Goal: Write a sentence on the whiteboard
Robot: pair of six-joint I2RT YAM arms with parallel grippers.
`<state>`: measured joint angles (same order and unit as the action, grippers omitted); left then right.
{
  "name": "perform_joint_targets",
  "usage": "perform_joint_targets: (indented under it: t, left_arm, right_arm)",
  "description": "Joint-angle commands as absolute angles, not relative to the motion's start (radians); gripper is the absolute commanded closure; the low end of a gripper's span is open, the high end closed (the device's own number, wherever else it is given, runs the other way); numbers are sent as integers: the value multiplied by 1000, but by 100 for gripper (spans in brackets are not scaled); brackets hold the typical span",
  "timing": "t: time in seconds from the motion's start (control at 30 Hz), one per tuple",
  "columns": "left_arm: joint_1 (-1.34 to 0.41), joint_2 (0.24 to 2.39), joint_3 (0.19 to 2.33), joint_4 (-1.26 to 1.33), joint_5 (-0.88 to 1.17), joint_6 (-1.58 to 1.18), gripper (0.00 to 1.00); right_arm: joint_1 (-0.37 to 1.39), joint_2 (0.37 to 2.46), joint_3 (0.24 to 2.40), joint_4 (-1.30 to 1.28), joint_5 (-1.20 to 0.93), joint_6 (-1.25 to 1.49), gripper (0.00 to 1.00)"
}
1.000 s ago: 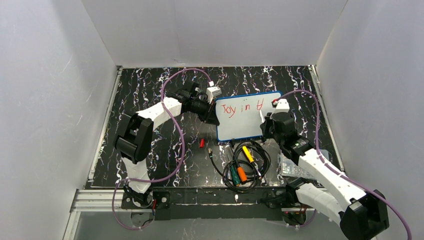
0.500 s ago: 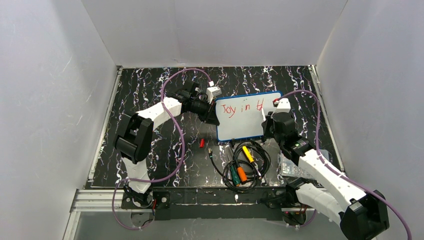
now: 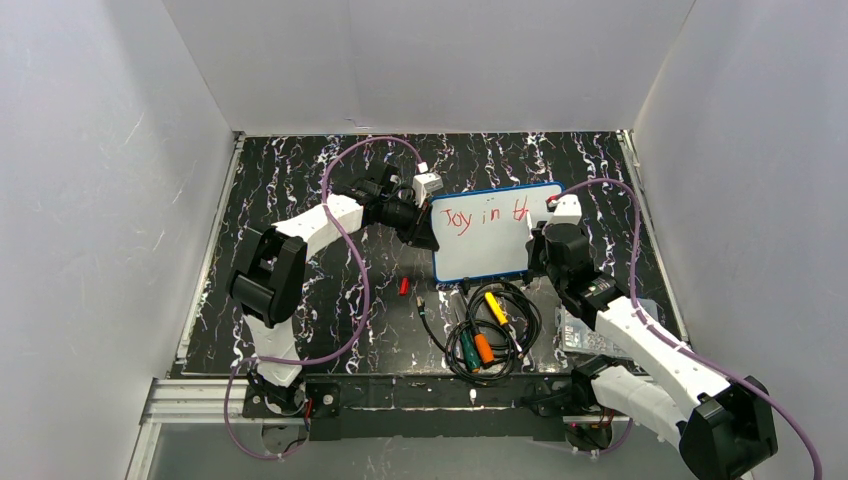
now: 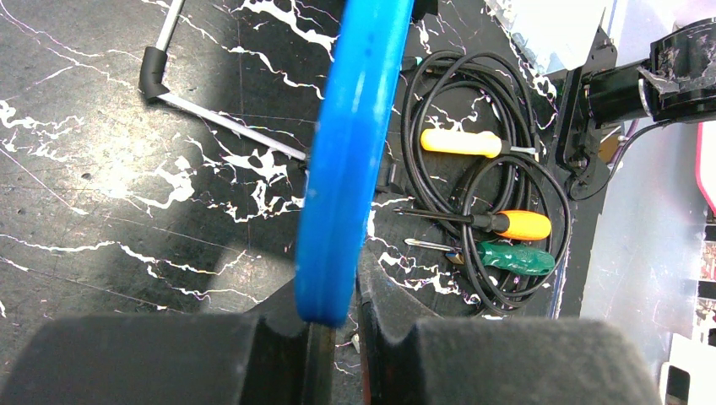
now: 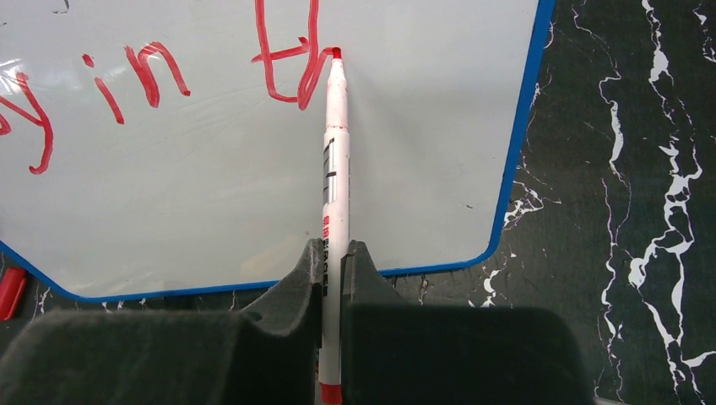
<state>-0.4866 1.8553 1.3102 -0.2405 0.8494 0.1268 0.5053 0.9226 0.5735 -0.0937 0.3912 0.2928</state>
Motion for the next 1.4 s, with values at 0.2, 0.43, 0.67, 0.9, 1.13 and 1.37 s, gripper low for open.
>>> perform_joint_targets:
  t: [0.2,0.43,0.67,0.9,1.13,1.37]
  left_arm:
    - [-489,1805,1337,-265,830,156,100]
    - [-488,1803,1337,-266,831,154,100]
    - [-488,1800,1335,-265,830,155,100]
    - [-488,1798,1336,-265,830,154,100]
    - [-488,1799,1335,-265,830,155,100]
    - [-488,1802,1336,-265,830,156,100]
  right_arm:
    - [502,895,540,-121,357,347,99]
    - [502,864,533,-148,356,359,99]
    - [502,815,567,-151,395,334,99]
    - [502,863,599,-110,439,295,99]
    - [502,908,599,-51,443,263,99]
    - [502,927,597,-65,505,267,99]
